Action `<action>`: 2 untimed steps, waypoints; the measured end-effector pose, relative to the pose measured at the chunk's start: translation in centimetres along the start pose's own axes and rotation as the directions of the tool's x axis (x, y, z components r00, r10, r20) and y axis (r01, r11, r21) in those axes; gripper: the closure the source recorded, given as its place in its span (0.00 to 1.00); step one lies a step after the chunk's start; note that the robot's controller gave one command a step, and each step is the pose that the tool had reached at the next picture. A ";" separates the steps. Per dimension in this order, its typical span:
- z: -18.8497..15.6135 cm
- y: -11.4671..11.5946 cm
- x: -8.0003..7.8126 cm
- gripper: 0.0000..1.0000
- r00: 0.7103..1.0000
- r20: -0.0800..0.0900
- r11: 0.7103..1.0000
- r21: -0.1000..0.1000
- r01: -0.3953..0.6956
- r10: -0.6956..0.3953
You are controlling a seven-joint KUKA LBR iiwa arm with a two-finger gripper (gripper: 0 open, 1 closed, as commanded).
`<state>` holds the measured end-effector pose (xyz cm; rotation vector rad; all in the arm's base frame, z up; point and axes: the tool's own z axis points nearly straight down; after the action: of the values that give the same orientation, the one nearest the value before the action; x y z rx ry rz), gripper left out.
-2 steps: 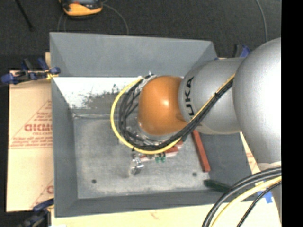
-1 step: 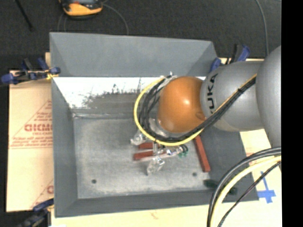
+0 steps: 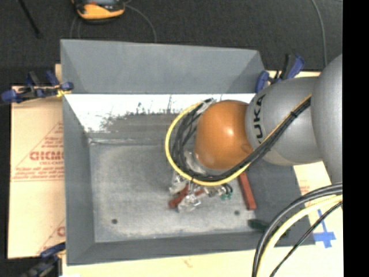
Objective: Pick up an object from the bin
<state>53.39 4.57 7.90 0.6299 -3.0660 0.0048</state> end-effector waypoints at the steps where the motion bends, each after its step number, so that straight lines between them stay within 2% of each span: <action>1: 0.0 0.0 0.0 1.00 1.000 0.000 1.000 0.000 0.000 0.000; 2: -0.3 0.0 0.2 1.00 1.000 -0.004 1.000 -0.001 0.000 0.000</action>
Offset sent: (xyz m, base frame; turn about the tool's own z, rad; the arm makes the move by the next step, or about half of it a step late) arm 0.0000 0.0000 0.0907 0.0000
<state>53.22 4.54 8.17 0.6294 -3.0614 0.0043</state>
